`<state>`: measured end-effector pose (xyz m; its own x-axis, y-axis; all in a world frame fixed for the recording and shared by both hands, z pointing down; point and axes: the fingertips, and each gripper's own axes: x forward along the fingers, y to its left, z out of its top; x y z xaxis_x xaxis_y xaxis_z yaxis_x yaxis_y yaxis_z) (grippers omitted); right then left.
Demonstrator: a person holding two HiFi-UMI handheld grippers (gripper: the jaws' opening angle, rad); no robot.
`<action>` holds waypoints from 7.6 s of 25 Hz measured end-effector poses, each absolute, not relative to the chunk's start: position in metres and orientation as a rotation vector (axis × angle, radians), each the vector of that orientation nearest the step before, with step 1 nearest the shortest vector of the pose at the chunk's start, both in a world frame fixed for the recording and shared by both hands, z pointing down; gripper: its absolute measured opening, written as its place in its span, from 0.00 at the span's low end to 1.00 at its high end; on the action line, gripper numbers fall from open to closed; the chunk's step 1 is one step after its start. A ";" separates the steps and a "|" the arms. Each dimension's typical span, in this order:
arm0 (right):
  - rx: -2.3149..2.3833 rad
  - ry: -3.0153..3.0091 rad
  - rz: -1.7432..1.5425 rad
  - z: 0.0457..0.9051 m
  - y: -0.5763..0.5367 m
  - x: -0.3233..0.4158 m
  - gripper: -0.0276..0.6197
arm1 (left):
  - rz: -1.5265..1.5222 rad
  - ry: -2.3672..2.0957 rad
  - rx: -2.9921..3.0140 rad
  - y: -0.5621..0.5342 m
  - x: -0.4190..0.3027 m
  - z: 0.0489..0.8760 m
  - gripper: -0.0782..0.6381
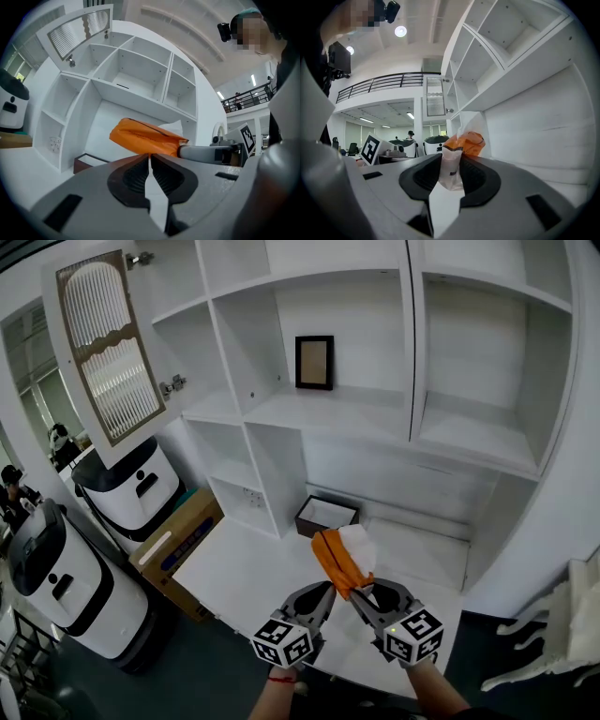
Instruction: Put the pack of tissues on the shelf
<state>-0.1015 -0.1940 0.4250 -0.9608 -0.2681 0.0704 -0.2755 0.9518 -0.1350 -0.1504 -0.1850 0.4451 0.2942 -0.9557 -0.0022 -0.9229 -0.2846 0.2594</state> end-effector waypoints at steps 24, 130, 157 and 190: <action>1.048 -2.995 -0.063 0.333 -0.240 -0.210 0.22 | 0.087 -1.475 2.840 -0.252 -0.253 0.354 0.12; 1.379 -2.647 -0.596 0.177 -0.392 -0.175 0.07 | 0.112 -1.733 3.097 -0.362 -0.189 0.208 0.12; 1.343 -2.795 -0.516 0.212 -0.356 -0.166 0.06 | 0.048 -1.677 3.025 -0.352 -0.190 0.237 0.12; 1.147 -2.739 0.090 0.441 -0.277 -0.180 0.05 | -0.041 -1.449 2.742 -0.278 -0.217 0.431 0.12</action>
